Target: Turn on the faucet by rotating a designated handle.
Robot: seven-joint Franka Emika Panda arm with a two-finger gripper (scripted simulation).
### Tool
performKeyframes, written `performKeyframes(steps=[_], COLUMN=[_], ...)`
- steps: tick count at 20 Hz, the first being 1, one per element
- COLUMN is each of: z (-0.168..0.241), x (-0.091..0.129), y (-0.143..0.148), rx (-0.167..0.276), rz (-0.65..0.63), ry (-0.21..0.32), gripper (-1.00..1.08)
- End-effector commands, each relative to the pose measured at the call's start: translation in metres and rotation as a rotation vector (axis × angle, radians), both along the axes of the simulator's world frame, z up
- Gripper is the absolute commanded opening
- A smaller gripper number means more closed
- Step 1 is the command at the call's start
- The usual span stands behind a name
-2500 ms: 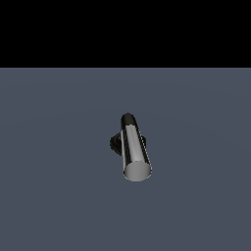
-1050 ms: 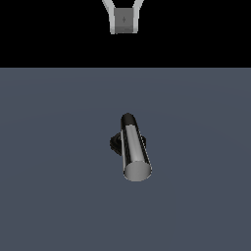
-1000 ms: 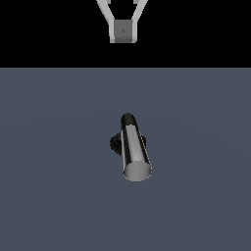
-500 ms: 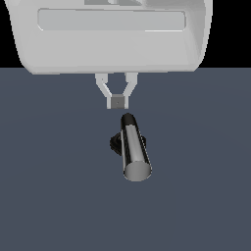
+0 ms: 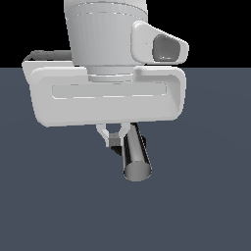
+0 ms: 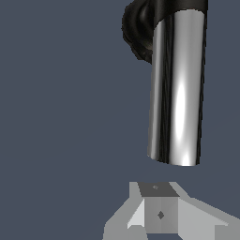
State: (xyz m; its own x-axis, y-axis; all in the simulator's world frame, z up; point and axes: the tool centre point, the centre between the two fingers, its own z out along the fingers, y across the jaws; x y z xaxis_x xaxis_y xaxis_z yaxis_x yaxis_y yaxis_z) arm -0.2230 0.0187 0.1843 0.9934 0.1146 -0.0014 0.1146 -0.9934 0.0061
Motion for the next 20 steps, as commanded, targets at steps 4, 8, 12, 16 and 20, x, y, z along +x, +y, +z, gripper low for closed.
performKeyframes(steps=[4, 8, 12, 16, 20], z=[-0.034, -0.054, -0.068, -0.077, -0.082], x=[0.004, 0.006, 0.009, 0.010, 0.011], y=[0.004, 0.007, 0.009, 0.010, 0.011], rx=[0.003, 0.004, 0.005, 0.006, 0.006], rz=[0.015, 0.023, 0.030, 0.034, 0.036], ry=[-0.001, -0.001, -0.001, -0.001, -0.001], gripper=[-1.00, -1.00, -1.00, -1.00, -1.00])
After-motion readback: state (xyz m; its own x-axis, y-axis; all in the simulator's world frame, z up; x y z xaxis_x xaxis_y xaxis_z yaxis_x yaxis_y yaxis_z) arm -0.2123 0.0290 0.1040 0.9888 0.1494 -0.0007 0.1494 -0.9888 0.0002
